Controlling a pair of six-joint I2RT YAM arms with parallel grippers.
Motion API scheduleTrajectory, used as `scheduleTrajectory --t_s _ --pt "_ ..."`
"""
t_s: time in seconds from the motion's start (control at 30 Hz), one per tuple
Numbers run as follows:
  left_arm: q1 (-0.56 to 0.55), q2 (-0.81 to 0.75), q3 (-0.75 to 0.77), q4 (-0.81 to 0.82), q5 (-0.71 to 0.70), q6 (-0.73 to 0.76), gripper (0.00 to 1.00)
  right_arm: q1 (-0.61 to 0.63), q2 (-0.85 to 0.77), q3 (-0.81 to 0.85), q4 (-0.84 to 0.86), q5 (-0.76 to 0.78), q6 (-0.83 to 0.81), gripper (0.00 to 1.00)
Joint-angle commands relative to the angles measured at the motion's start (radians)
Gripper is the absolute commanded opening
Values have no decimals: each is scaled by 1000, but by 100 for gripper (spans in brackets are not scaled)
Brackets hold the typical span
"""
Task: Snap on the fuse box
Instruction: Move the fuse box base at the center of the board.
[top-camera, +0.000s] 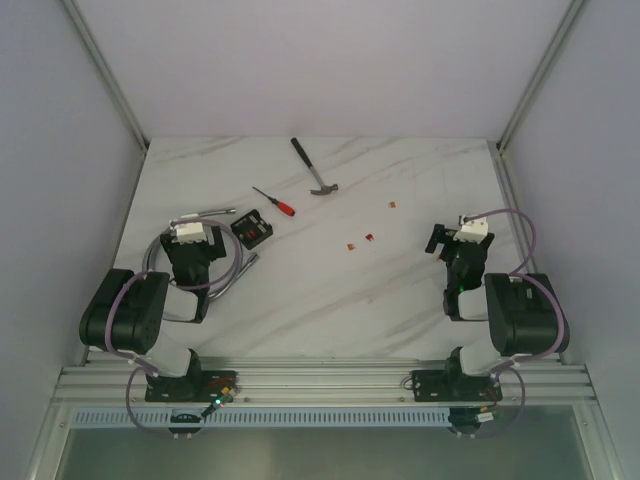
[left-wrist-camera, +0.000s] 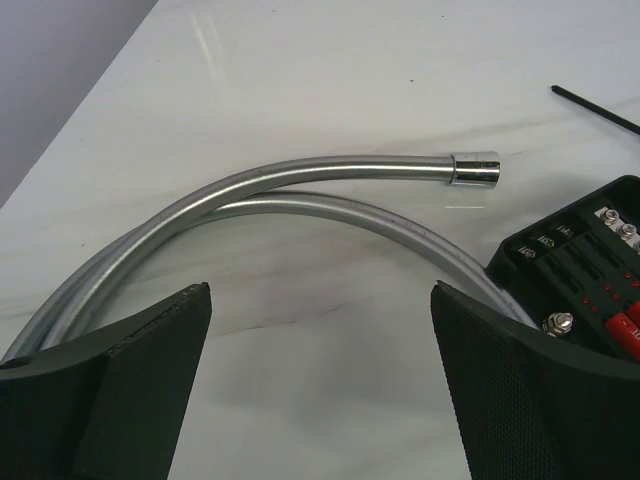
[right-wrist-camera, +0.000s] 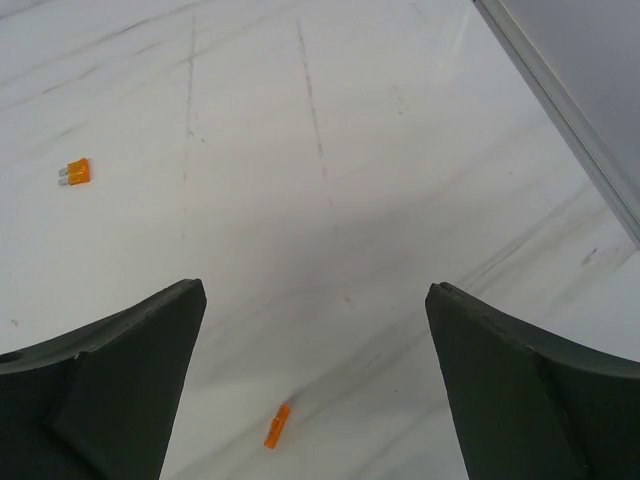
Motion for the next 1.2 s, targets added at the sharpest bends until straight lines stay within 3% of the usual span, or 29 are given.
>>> scheduleTrajectory --t_s 0.0,0.3,0.37,0.43,0.57,0.67,0.77,0.93,1.03,1.17 --pt "7 -4 10 44 20 9 100 1 3 15 41 -5 -1 100" --pt "7 -10 11 40 22 13 100 2 -8 23 29 -29 -12 100" --pt "6 -45 50 -65 15 11 100 2 -42 62 -64 -58 -25 100" --pt "5 -104 137 -269 -45 -20 100 3 -82 132 -227 -81 -34 100" --pt "3 -135 279 -525 -84 -121 100 32 -119 199 -367 -84 -63 100" --pt "4 -154 402 -708 -6 -244 100 66 -142 245 -455 -67 -55 100" --pt "4 -56 529 -866 118 -335 100 99 -161 287 -528 -87 -25 100" --pt "3 77 636 -895 286 -424 99 179 -157 348 -629 -98 -7 100" --pt "4 171 711 -954 367 -434 90 232 -149 363 -667 -101 -6 100" --pt "1 232 735 -974 430 -444 86 294 -144 377 -699 -125 2 100"
